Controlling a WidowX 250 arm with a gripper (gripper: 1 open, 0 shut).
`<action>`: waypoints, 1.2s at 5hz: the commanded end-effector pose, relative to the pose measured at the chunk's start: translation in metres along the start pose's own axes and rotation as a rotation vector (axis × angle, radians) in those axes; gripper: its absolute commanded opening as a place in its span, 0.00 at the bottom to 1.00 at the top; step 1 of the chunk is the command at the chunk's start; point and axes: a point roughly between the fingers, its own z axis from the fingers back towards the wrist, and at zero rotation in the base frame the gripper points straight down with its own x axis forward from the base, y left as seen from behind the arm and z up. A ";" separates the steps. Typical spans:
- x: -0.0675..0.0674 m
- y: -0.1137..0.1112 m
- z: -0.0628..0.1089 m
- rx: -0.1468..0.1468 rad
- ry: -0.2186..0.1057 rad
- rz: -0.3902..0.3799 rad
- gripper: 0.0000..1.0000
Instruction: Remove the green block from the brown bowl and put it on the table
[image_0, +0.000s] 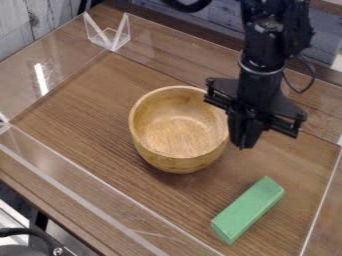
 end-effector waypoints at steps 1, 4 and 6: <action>0.017 0.002 0.017 -0.015 -0.042 0.044 1.00; 0.026 0.011 0.018 -0.004 -0.007 0.058 1.00; 0.028 0.034 0.015 0.005 -0.004 0.069 1.00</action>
